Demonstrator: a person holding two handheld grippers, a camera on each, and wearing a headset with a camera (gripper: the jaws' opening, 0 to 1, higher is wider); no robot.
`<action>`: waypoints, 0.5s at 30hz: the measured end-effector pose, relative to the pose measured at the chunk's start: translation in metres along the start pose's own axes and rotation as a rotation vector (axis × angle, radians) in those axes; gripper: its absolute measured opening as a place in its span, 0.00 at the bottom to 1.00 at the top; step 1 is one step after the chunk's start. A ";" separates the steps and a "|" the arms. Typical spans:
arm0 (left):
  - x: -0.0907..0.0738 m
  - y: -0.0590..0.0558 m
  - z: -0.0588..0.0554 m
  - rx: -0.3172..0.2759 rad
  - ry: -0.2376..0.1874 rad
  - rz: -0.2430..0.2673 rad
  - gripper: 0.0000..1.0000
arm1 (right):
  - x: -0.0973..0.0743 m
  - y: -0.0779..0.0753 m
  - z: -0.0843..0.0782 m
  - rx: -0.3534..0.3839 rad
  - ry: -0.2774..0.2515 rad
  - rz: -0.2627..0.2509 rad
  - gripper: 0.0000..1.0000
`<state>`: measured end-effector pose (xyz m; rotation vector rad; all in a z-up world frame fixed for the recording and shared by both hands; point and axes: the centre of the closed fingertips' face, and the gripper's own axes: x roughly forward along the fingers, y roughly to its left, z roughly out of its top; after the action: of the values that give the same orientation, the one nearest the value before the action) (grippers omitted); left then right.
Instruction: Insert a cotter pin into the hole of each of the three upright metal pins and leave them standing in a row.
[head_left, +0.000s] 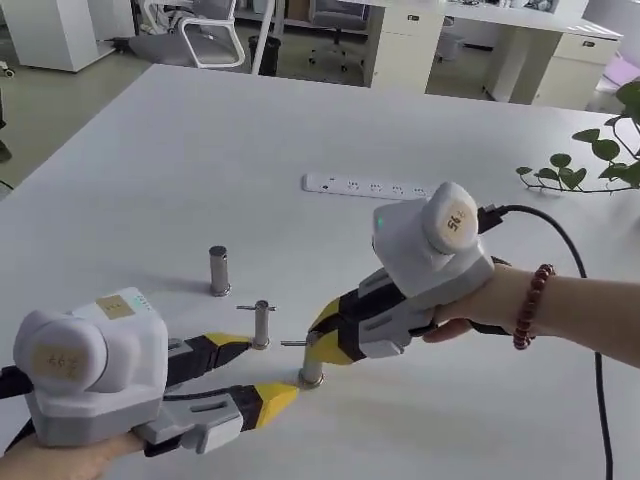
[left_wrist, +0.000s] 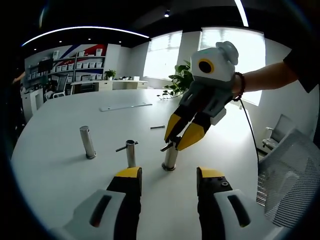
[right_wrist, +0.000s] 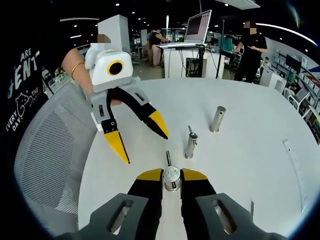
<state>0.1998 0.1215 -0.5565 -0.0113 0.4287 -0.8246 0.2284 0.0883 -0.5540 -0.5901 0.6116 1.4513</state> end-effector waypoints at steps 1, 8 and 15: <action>-0.001 0.000 0.000 0.002 0.001 0.001 0.43 | 0.000 -0.002 0.000 -0.001 0.003 -0.006 0.08; -0.006 -0.001 0.000 0.010 0.003 -0.002 0.43 | -0.002 -0.018 -0.003 0.004 0.015 -0.037 0.08; -0.009 0.000 0.001 0.012 0.005 0.000 0.43 | -0.002 -0.027 -0.004 0.023 0.014 -0.057 0.08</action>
<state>0.1946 0.1279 -0.5525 0.0023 0.4285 -0.8280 0.2549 0.0832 -0.5561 -0.5959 0.6169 1.3863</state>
